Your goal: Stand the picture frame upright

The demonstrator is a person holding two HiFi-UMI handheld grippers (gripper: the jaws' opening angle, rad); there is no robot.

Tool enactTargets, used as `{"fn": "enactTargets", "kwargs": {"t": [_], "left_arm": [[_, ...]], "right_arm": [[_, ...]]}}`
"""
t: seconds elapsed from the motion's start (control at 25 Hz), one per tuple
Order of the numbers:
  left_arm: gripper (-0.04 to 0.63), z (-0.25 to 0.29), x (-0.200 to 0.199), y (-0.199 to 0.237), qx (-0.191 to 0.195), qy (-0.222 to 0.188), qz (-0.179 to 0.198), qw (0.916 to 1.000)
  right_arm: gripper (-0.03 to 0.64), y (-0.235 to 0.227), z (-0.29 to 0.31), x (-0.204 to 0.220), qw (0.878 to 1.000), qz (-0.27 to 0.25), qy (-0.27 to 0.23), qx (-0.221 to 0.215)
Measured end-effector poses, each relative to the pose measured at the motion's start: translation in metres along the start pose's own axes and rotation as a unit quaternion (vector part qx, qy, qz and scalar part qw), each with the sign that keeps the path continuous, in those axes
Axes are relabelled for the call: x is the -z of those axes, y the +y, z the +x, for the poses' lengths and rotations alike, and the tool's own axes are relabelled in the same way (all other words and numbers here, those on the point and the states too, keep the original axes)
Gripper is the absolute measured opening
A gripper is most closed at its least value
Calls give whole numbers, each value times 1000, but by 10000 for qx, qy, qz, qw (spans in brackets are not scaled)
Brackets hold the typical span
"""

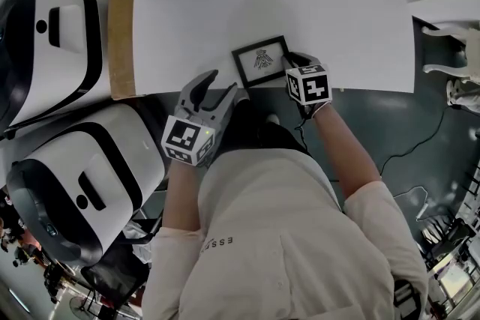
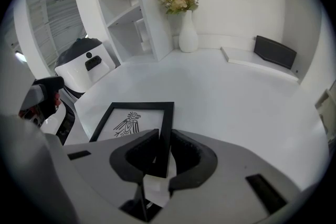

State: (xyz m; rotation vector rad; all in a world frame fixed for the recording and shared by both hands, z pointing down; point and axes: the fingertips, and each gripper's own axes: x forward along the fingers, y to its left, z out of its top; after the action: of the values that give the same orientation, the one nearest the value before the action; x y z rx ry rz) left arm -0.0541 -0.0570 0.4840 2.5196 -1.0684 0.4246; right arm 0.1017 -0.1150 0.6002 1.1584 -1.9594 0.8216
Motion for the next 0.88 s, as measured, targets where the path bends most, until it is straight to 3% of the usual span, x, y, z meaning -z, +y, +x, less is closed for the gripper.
{"fn": "enactTargets", "kwargs": {"t": [0.4,0.88], "left_arm": [[187,1,22,-42,-118,2,-369,9993],[186,18,74,-77,-126,418,-997,9941]], "right_arm": [[84,-11,-23,34,9999,106,-45,30],[86,-24,-43,59,10000,13,-53,-39]]}}
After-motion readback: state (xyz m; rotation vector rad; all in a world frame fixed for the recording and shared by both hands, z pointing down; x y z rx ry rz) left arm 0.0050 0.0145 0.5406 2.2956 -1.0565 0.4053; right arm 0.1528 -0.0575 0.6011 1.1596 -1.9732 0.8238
